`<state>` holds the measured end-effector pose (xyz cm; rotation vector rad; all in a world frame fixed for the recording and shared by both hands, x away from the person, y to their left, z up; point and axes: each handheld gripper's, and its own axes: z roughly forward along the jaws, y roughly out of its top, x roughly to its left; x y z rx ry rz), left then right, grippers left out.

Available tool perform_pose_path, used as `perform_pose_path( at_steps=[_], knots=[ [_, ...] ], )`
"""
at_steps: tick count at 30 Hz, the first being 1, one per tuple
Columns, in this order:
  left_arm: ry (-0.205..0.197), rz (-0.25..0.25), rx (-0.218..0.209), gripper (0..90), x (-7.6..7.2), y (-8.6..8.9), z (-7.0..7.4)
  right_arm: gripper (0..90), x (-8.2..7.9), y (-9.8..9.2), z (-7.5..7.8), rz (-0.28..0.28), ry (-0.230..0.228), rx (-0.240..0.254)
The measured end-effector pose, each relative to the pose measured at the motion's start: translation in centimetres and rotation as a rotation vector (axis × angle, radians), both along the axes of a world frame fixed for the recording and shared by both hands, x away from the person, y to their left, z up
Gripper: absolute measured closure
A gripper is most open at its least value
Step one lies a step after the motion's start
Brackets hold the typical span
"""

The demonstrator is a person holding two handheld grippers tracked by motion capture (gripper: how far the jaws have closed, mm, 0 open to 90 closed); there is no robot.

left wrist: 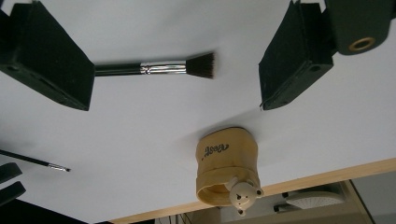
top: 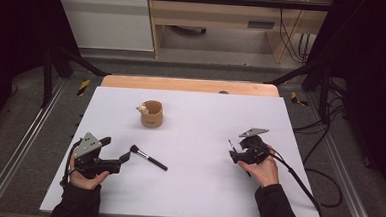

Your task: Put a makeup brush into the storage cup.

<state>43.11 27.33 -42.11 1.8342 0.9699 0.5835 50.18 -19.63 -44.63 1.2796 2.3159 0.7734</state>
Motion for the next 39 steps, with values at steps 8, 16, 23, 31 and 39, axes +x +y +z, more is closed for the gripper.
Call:
perform_pose_path(
  at_steps=[8, 16, 23, 31, 39],
  knots=[
    [-0.003, -0.005, 0.008, 10.1, -0.1, -0.2, 0.1, 47.2, 0.3, -0.4, -0.6, -0.007, 0.044, -0.026],
    [-0.002, -0.006, 0.011, 10.1, 0.0, -0.4, 0.1, 57.7, 0.4, -0.5, -1.2, -0.006, 0.077, -0.049],
    [-0.001, -0.006, 0.015, 10.4, 0.0, -0.2, 0.1, 66.1, 0.5, -0.4, -1.4, 0.001, 0.096, -0.049],
    [-0.002, -0.007, 0.015, 10.6, 0.0, -0.4, 0.0, 74.6, 0.6, -0.6, -1.5, 0.006, 0.117, -0.022],
    [-0.001, -0.007, 0.013, 10.9, 0.0, -0.3, 0.1, 81.5, 0.6, -0.9, -1.5, 0.008, 0.129, -0.005]
  ],
)
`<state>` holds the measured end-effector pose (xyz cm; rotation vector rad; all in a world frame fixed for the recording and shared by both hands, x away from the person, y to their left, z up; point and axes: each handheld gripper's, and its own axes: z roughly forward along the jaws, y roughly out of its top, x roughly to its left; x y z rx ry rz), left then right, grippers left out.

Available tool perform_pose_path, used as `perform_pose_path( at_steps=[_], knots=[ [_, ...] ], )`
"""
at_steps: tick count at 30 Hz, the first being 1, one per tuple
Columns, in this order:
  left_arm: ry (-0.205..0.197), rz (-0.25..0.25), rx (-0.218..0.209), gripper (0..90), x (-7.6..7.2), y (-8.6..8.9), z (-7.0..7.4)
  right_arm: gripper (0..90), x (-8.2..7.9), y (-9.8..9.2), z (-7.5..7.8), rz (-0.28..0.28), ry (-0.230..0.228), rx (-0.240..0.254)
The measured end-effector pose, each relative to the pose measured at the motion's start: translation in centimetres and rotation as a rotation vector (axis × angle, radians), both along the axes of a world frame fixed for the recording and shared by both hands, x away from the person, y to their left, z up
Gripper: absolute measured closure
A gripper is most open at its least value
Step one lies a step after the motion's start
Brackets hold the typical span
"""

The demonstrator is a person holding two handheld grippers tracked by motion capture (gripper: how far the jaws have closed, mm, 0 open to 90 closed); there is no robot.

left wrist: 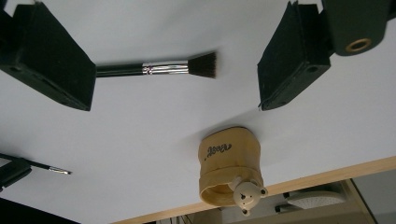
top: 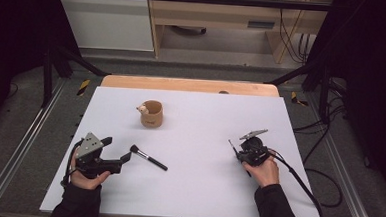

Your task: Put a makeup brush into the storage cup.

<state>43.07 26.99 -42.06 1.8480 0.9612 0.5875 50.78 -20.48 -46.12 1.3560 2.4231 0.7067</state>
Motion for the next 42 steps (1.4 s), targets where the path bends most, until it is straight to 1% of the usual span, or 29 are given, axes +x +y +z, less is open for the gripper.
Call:
perform_pose_path(
  at_steps=[3, 8, 9, 10, 11, 14, 16, 19, 20, 21, 22, 23, 24, 25, 26, 27, 28, 29, 30, 32, 33, 35, 36, 38, 39, 41, 42],
  knots=[
    [0.000, -0.003, 0.009, 11.0, 0.0, 0.0, 0.0, 83.8, 0.0, 0.0, 0.1, -0.004, 0.010, 0.008],
    [-0.002, -0.001, 0.002, 11.2, 0.0, 0.0, 0.0, 84.7, 0.0, 0.0, 0.1, -0.001, 0.010, 0.007],
    [-0.002, -0.002, 0.002, 11.2, 0.0, 0.0, 0.0, 85.1, 0.0, -0.1, 0.0, 0.011, 0.003, 0.002],
    [-0.002, -0.001, 0.002, 11.3, 0.0, -0.1, 0.0, 85.2, 0.0, -0.1, 0.0, 0.011, 0.004, 0.003],
    [-0.003, -0.001, 0.002, 11.3, 0.0, -0.1, 0.0, 85.3, 0.0, 0.0, 0.1, 0.003, 0.008, 0.004],
    [-0.001, -0.003, 0.009, 11.4, 0.0, 0.0, 0.0, 85.2, -0.1, 0.0, 0.1, 0.006, 0.007, 0.011],
    [0.000, -0.004, 0.010, 11.4, 0.0, 0.0, 0.0, 84.8, 0.0, -0.1, 0.1, 0.013, 0.007, 0.003],
    [0.000, -0.006, 0.011, 11.4, 0.0, -0.1, 0.0, 78.1, -0.1, -0.1, 0.1, 0.004, 0.000, -0.005],
    [0.001, -0.007, 0.011, 11.4, 0.0, -0.1, 0.0, 75.5, -0.1, -0.1, 0.4, 0.003, -0.005, -0.001],
    [0.001, -0.007, 0.010, 11.4, 0.0, -0.1, 0.0, 75.5, -0.1, -0.1, 0.4, 0.003, -0.005, -0.001],
    [0.001, -0.007, 0.008, 11.4, 0.0, -0.1, 0.0, 73.0, -0.2, -0.3, 0.8, 0.011, -0.011, 0.008],
    [0.001, -0.008, 0.009, 11.4, 0.0, -0.1, 0.0, 73.0, -0.2, -0.3, 0.8, 0.011, -0.011, 0.008],
    [0.001, -0.008, 0.009, 11.4, 0.0, -0.1, 0.0, 71.7, -0.2, -0.4, 1.0, 0.014, -0.022, 0.008],
    [-0.001, -0.009, 0.008, 11.3, 0.0, -0.2, 0.1, 69.5, -0.3, -0.4, 1.3, 0.011, -0.020, 0.005],
    [0.000, -0.009, 0.006, 11.4, 0.0, -0.2, 0.1, 65.9, -0.3, -0.3, 1.8, 0.014, -0.022, -0.006],
    [0.000, -0.009, 0.006, 11.4, 0.0, -0.2, 0.1, 65.9, -0.3, -0.3, 1.8, 0.014, -0.022, -0.006],
    [0.000, -0.010, 0.007, 11.4, 0.0, -0.2, 0.1, 64.1, -0.3, -0.2, 2.0, 0.022, -0.020, -0.011],
    [0.000, -0.010, 0.006, 11.4, 0.0, -0.2, 0.1, 61.1, -0.2, -0.1, 2.1, 0.034, -0.025, -0.028],
    [0.002, -0.011, 0.006, 11.3, 0.0, -0.2, 0.1, 60.1, -0.1, 0.1, 2.4, 0.053, -0.029, -0.049],
    [0.002, -0.010, 0.004, 11.4, 0.0, -0.1, 0.1, 59.7, 0.1, 0.7, 3.1, 0.068, 0.008, -0.084],
    [0.002, -0.010, 0.004, 11.3, 0.0, -0.1, 0.1, 59.7, 0.1, 0.7, 3.1, 0.068, 0.008, -0.084],
    [0.003, -0.010, 0.003, 11.4, 0.0, -0.1, 0.1, 60.0, 0.4, 0.8, 3.3, 0.084, 0.038, -0.086],
    [0.004, -0.011, 0.004, 11.4, 0.0, -0.1, 0.1, 60.2, 0.5, 1.0, 3.3, 0.088, 0.056, -0.103],
    [0.003, -0.013, 0.008, 11.4, 0.0, -0.2, 0.1, 60.4, 0.6, 1.0, 3.3, 0.094, 0.061, -0.112],
    [0.004, -0.014, 0.009, 11.4, 0.0, -0.2, 0.1, 60.8, 0.7, 1.1, 3.2, 0.091, 0.074, -0.117],
    [0.005, -0.015, 0.012, 11.3, 0.0, -0.2, 0.1, 62.1, 0.8, 1.1, 3.0, 0.098, 0.089, -0.132],
    [0.005, -0.015, 0.012, 11.3, 0.0, -0.2, 0.1, 62.3, 0.9, 1.2, 2.9, 0.092, 0.096, -0.137]
  ],
)
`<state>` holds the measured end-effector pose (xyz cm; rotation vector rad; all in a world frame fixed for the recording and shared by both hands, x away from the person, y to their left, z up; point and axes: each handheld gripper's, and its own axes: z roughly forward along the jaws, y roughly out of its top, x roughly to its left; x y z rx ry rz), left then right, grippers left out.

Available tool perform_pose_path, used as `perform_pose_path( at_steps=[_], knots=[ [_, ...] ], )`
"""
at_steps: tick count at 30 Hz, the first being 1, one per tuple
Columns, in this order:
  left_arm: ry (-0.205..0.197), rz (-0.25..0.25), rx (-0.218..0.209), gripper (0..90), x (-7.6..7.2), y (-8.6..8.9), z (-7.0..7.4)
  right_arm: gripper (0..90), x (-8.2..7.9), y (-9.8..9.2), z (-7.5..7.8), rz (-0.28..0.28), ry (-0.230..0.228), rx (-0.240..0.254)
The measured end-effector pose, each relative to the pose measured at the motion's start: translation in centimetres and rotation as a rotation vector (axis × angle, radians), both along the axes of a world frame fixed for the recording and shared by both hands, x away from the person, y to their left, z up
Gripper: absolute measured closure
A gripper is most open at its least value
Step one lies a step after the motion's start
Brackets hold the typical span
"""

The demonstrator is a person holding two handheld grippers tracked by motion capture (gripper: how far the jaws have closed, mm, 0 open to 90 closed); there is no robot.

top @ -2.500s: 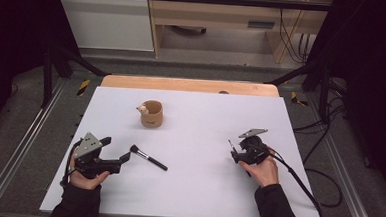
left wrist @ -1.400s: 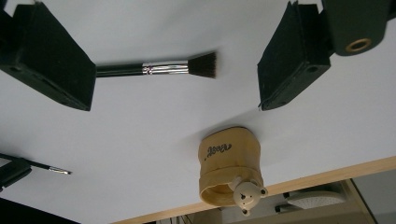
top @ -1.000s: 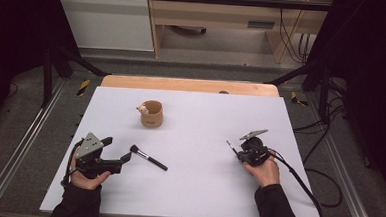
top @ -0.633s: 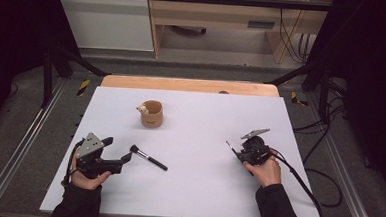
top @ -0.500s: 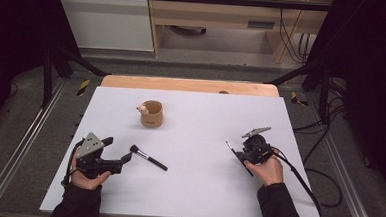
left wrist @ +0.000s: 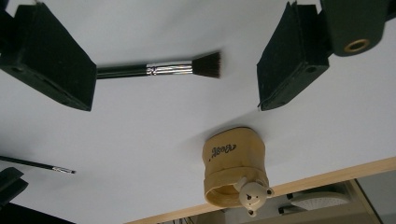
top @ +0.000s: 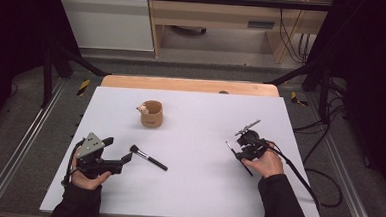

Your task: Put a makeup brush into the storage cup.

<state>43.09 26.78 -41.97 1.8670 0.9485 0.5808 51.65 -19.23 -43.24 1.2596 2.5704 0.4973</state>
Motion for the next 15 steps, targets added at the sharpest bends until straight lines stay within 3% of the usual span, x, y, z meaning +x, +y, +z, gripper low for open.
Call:
perform_pose_path(
  at_steps=[5, 15],
  knots=[
    [0.000, 0.001, 0.001, 11.3, 0.0, 0.0, 0.0, 65.3, 0.3, 0.2, -0.6, 0.027, 0.013, -0.027],
    [0.002, 0.000, 0.002, 11.4, 0.0, 0.0, 0.0, 73.8, 0.4, 0.4, -1.2, 0.029, 0.057, -0.057]
  ],
)
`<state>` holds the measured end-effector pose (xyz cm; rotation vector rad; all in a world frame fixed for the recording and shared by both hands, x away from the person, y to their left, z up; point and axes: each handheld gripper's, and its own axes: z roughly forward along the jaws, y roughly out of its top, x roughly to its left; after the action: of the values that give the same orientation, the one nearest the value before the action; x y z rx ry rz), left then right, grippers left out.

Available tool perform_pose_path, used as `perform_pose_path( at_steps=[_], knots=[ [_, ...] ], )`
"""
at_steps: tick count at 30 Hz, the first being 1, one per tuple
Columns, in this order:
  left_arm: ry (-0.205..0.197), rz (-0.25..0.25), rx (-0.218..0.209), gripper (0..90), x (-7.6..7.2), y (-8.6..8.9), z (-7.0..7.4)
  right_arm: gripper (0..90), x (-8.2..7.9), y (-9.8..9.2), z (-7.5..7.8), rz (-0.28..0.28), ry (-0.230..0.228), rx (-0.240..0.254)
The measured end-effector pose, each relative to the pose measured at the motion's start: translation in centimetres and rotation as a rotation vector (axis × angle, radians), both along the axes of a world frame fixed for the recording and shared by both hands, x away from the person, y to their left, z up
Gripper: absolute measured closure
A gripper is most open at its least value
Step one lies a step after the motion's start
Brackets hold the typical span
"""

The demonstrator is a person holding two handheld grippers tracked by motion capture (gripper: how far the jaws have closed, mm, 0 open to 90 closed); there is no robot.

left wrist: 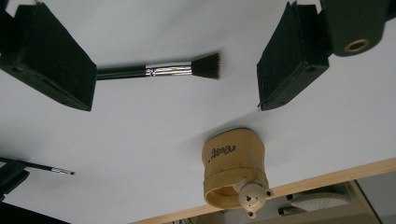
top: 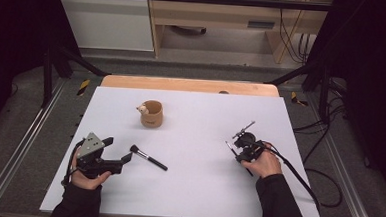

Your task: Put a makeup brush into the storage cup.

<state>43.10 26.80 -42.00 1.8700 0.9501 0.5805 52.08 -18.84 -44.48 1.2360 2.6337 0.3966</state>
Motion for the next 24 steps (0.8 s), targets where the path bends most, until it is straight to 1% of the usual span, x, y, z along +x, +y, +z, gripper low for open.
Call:
perform_pose_path(
  at_steps=[6, 7, 11, 15, 16, 21, 24],
  knots=[
    [0.000, 0.001, 0.001, 11.4, 0.00, 0.01, 0.00, 78.0, -0.02, 0.11, -0.24, -0.008, 0.020, -0.010],
    [0.000, 0.001, 0.001, 11.4, 0.00, 0.01, 0.00, 80.1, 0.00, 0.10, -0.40, 0.001, 0.025, -0.008],
    [0.000, 0.001, 0.001, 11.4, -0.01, -0.01, 0.00, 81.9, -0.03, 0.08, -0.41, 0.000, 0.028, -0.005],
    [0.000, 0.001, 0.003, 11.4, -0.02, -0.04, 0.00, 83.7, 0.00, 0.04, -0.42, -0.011, 0.032, 0.003],
    [0.000, 0.001, 0.003, 11.4, -0.02, -0.04, 0.00, 83.9, 0.02, 0.02, -0.38, -0.020, 0.041, 0.011],
    [0.000, 0.001, 0.004, 11.4, -0.02, -0.05, 0.00, 85.5, -0.01, -0.08, -0.44, -0.019, 0.036, 0.017],
    [0.000, 0.001, 0.004, 11.5, -0.02, -0.05, 0.00, 85.7, -0.11, -0.02, -0.45, -0.028, 0.031, 0.015]
  ],
)
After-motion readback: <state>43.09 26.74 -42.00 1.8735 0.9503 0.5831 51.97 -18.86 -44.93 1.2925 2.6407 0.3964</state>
